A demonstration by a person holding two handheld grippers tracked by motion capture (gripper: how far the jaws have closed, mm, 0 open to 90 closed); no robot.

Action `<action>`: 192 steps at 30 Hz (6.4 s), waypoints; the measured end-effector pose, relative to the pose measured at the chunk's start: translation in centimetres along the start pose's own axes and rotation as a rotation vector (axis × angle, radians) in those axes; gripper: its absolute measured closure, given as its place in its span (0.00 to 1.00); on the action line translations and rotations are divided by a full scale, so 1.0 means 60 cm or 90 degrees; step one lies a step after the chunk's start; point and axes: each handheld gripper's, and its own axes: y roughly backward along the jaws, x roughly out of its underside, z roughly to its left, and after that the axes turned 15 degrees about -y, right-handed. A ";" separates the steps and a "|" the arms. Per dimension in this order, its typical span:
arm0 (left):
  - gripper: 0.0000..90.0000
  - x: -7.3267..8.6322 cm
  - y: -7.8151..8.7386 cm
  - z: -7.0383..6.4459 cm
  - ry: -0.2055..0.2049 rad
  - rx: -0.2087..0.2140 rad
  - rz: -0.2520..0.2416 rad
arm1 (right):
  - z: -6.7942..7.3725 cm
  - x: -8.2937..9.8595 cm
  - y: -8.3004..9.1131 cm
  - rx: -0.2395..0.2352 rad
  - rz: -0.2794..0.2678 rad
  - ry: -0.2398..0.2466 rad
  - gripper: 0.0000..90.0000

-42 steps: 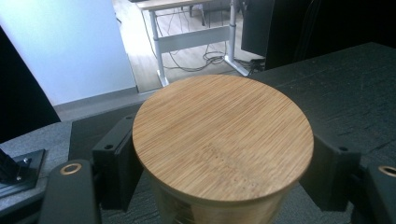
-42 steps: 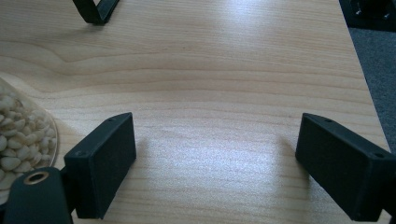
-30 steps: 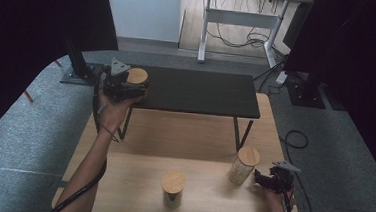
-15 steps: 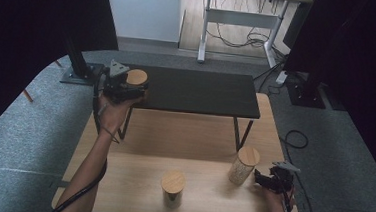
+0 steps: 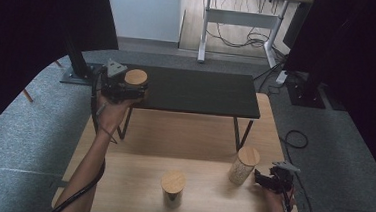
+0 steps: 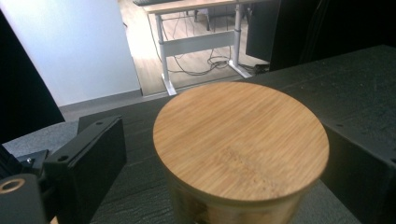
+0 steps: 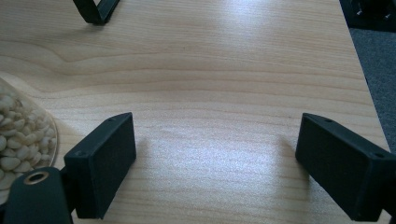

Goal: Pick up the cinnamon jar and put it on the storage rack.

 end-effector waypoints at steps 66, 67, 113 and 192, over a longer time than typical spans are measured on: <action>0.06 0.053 0.086 -0.008 -0.005 0.010 -0.044 | 0.000 0.000 0.000 0.000 0.000 0.000 0.13; 0.06 0.055 0.087 -0.008 -0.003 0.011 -0.044 | 0.000 0.000 0.000 0.000 0.000 0.000 0.13; 0.06 0.137 0.127 -0.013 0.026 0.008 -0.030 | 0.000 0.000 0.000 0.001 0.000 0.001 0.13; 0.04 0.290 0.172 -0.059 0.052 0.015 0.006 | 0.000 0.000 0.000 0.001 0.001 0.000 0.13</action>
